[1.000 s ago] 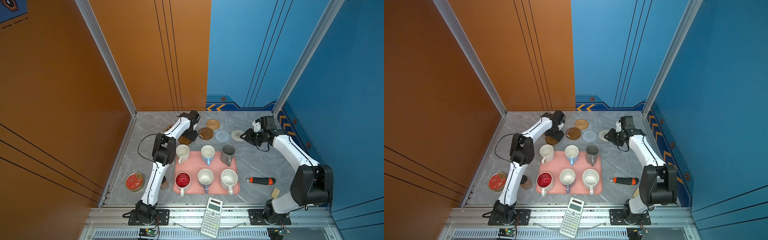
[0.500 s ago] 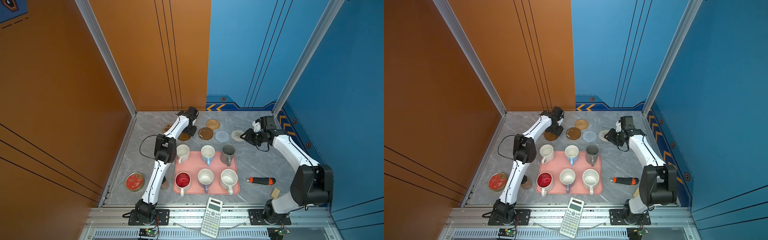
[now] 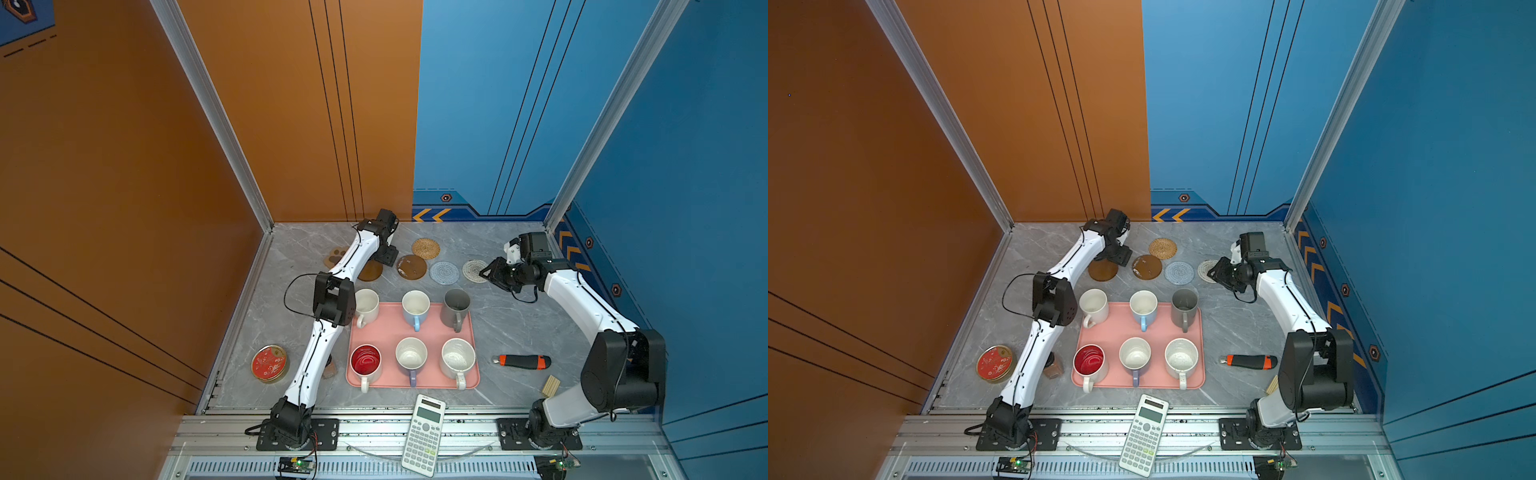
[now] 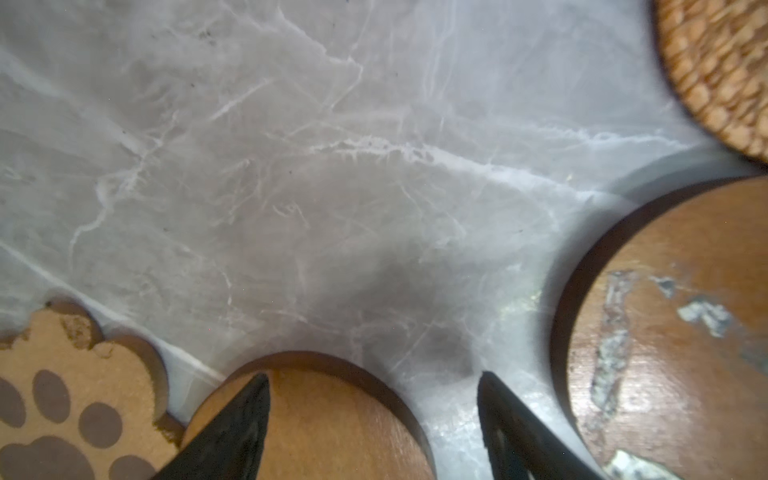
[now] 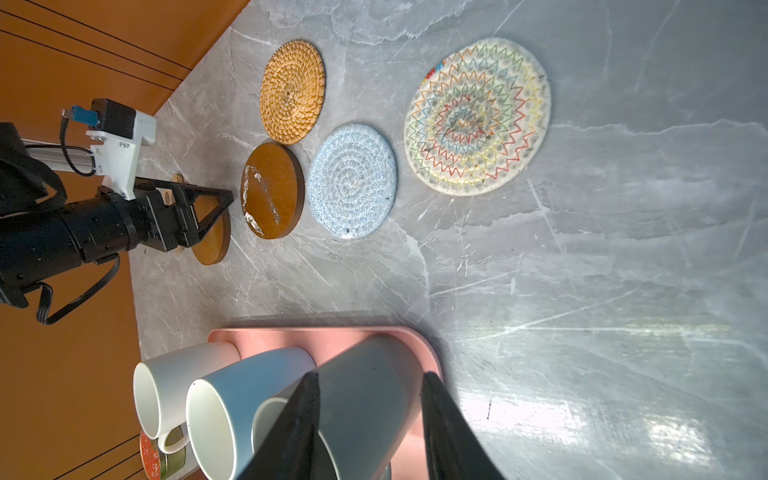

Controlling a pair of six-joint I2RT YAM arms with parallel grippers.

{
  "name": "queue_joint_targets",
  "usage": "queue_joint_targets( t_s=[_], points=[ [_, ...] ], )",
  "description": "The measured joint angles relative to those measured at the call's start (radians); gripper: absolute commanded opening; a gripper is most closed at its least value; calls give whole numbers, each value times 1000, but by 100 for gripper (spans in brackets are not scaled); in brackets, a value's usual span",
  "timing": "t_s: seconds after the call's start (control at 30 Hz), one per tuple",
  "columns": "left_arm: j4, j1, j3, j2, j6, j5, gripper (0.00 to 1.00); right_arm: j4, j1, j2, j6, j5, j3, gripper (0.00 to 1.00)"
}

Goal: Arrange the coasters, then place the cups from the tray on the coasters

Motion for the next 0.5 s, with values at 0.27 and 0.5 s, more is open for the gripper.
queue_joint_targets(
  t_s=[0.27, 0.5],
  points=[
    [40, 17, -99, -213, -22, 20, 59, 0, 9, -8, 0, 0, 0, 39],
    [69, 77, -415, -547, -32, 110, 17, 0, 18, -8, 1, 0, 0, 39]
  ],
)
